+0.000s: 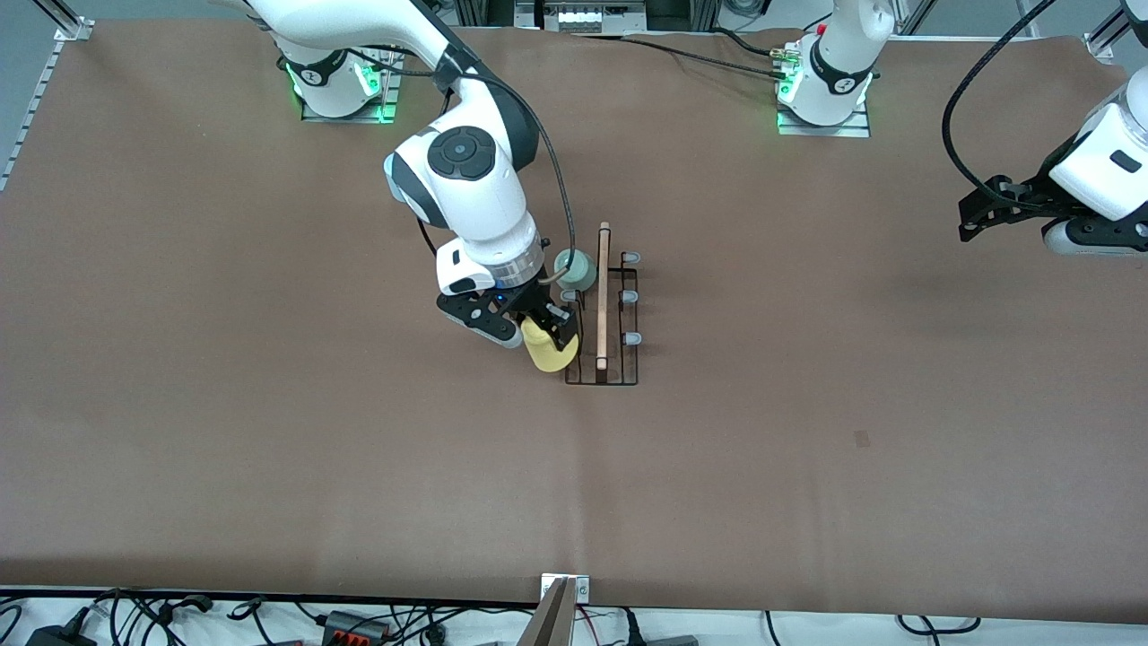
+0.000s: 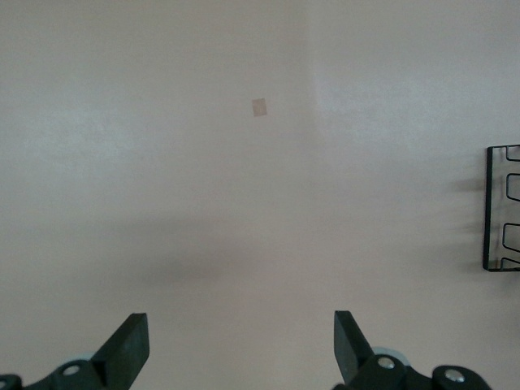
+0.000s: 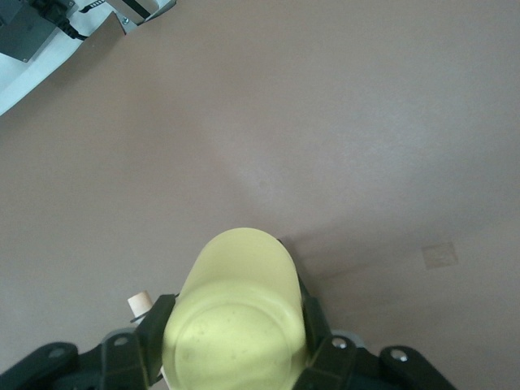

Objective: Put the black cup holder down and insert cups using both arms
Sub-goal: 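Lower the yellow cup onto a rack peg with the right gripper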

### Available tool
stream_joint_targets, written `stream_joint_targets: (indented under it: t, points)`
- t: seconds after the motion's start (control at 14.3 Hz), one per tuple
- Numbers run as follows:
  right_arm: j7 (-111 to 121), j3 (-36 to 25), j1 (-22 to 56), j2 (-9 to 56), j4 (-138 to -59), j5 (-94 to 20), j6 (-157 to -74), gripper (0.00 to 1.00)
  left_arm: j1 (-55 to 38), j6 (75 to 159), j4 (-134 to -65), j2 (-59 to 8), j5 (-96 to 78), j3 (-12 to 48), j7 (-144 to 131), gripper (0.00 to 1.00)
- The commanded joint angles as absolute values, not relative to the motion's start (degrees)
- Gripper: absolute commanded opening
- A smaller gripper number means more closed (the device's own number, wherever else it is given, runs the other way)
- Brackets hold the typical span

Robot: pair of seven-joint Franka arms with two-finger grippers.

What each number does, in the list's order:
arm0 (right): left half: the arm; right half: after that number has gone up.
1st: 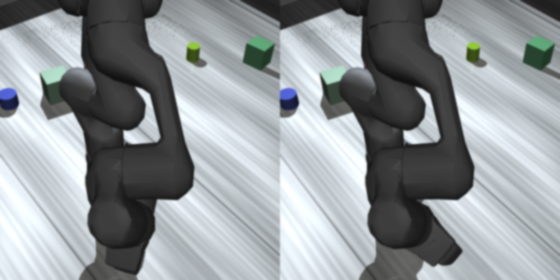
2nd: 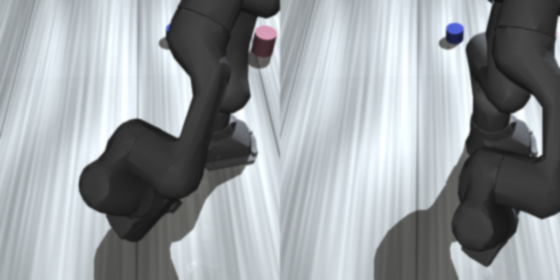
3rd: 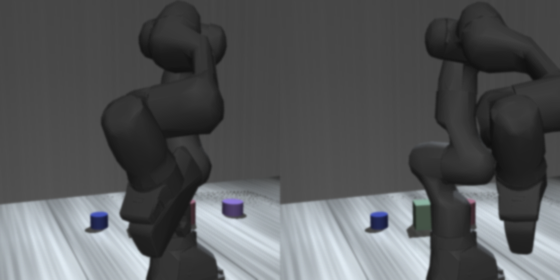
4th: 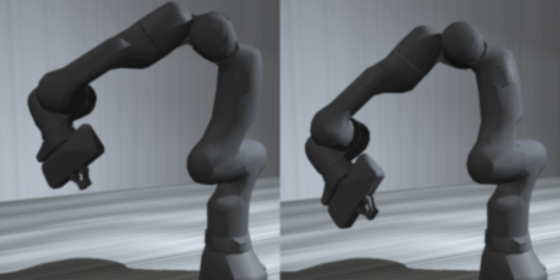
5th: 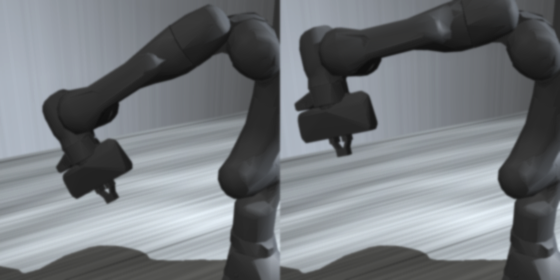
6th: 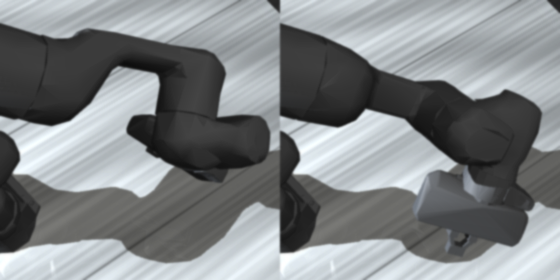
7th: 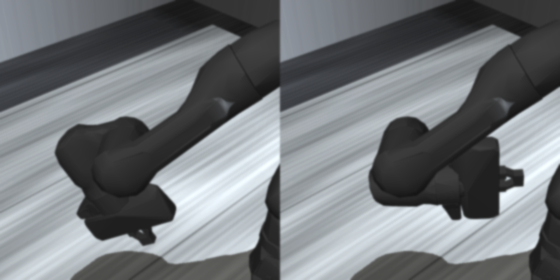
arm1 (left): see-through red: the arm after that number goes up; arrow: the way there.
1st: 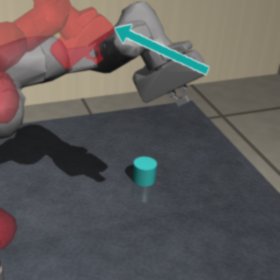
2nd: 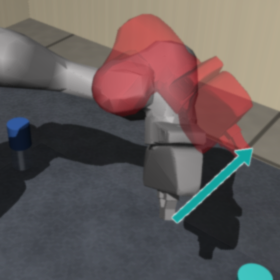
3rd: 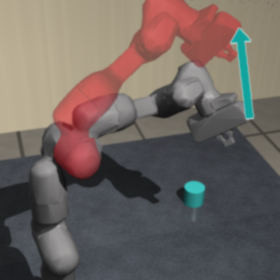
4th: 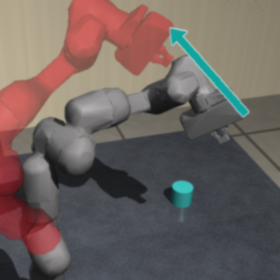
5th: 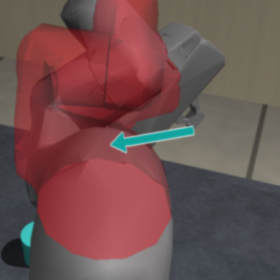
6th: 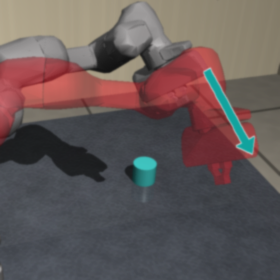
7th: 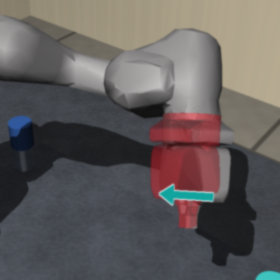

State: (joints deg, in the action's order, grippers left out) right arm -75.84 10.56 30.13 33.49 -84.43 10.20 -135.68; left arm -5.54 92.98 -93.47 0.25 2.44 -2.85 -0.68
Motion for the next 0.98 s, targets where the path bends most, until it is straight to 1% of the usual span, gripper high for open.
stream_joint_targets:
  t: [0.0, 0.14, 0.35, 0.42, 0.49, 0.56, 0.63, 0.77, 0.91]
  points:
    - [-78.4, 11.0, 30.9, 35.1, -82.5, 11.5, -135.5, 0.13, -5.3, 91.7, -92.2, 0.0, 2.3, -2.7, 0.4, 1.0]
    - [-78.2, 11.6, 31.3, 35.7, -82.5, 11.4, -135.5, 0.15, -5.3, 90.9, -92.2, 0.0, 2.3, -2.7, 0.4, 1.0]
    - [-77.9, 11.9, 31.4, 36.2, -82.6, 11.5, -135.5, 0.16, -5.3, 90.8, -92.2, 0.0, 2.3, -2.7, 0.4, 1.0]
    - [-77.5, 11.9, 31.3, 36.6, -82.6, 11.5, -135.5, 0.24, -5.3, 90.6, -92.2, 0.0, 2.3, -2.7, 0.4, 1.0]
    - [-76.9, 11.9, 31.2, 36.6, -82.6, 11.4, -135.5, 0.48, -5.2, 90.5, -92.3, 0.0, 2.3, -2.7, 0.4, 1.0]
    - [-76.9, 11.9, 30.8, 36.6, -82.7, 11.3, -135.7, 0.88, -5.2, 90.5, -92.2, 0.0, 2.3, -2.7, 0.4, 1.0]
    - [-76.6, 11.9, 30.1, 35.9, -83.0, 10.8, -135.5, 1.0, -5.2, 90.5, -92.2, 0.0, 2.2, -2.7, 0.4, 1.0]
    - [-71.4, 12.0, 27.8, 32.2, -86.0, 10.7, -133.4, 1.0, -5.2, 90.5, -92.2, 0.0, 2.3, -2.7, 0.4, 1.0]
    - [-65.2, 12.6, 24.9, 27.9, -88.4, 10.5, -128.9, 1.0, -5.2, 90.5, -92.2, 0.0, 2.3, -2.7, 0.4, 1.0]
